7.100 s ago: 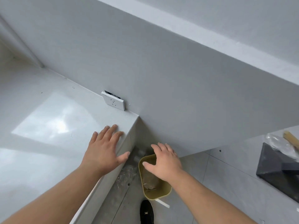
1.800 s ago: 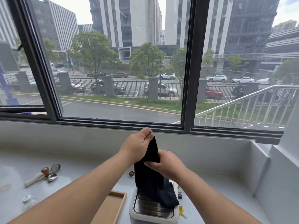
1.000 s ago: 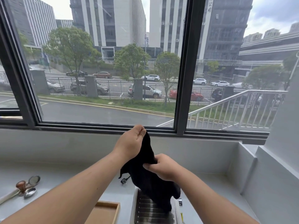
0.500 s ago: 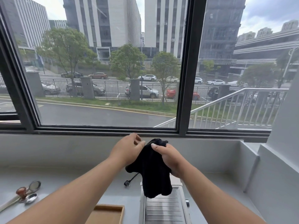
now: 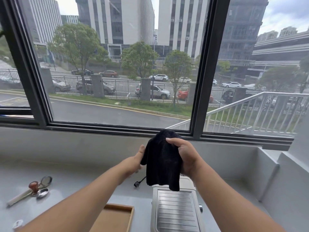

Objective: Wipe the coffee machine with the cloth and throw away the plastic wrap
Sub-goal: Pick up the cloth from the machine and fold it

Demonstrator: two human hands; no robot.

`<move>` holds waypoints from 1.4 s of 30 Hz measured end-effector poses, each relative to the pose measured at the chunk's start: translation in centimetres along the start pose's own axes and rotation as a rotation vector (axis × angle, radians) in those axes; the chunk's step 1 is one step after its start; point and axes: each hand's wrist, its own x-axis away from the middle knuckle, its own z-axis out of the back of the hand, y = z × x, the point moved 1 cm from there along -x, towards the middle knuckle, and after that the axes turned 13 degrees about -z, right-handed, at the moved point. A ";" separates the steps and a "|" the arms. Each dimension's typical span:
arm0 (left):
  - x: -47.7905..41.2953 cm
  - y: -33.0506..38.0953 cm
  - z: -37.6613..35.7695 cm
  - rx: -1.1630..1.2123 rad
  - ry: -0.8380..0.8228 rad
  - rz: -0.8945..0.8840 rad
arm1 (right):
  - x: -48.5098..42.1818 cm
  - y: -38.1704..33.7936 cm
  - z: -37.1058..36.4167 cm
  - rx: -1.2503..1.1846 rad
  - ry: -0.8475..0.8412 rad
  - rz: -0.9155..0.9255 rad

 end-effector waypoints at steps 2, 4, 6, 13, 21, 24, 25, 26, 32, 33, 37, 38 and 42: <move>0.3 -0.3 0.2 0.107 -0.014 0.057 | -0.1 -0.2 -0.2 -0.043 -0.037 0.012; 0.4 -0.7 0.4 0.194 -0.064 0.086 | -0.1 -0.6 -0.5 -0.083 -0.081 0.037; 0.3 -1.1 0.5 0.286 -0.137 0.078 | -0.1 -0.9 -0.9 -0.125 -0.139 0.067; -0.5 -0.5 0.9 0.626 -0.079 -0.147 | -0.7 -1.1 -1.8 -0.177 -0.252 0.125; -1.1 0.2 5.0 0.468 0.256 -0.190 | -1.7 -2.3 -0.2 -0.060 -0.043 0.124; -1.3 0.2 7.1 0.376 0.286 -0.202 | -2.3 -2.2 1.0 0.060 0.021 0.069; -1.4 0.2 7.8 0.341 0.292 -0.200 | -2.5 -2.1 1.4 0.094 0.037 0.057; -1.6 0.2 8.5 0.310 0.298 -0.194 | -2.7 -2.1 1.7 0.126 0.054 0.047; -2.6 -0.7 12.1 0.189 0.316 -0.152 | -4.2 -2.3 2.1 0.298 0.051 0.018; -2.8 -1.0 12.5 0.202 0.306 -0.146 | -4.5 -2.3 2.1 0.329 0.062 0.022; -3.4 -2.3 14.1 0.265 0.286 -0.136 | -6.3 -2.5 1.8 0.346 0.150 0.029; -3.7 -2.6 14.4 0.266 0.295 -0.132 | -6.7 -2.5 1.8 0.338 0.169 0.035; -4.6 -4.0 15.8 0.240 0.276 -0.116 | -8.7 -2.6 1.2 0.334 0.283 0.084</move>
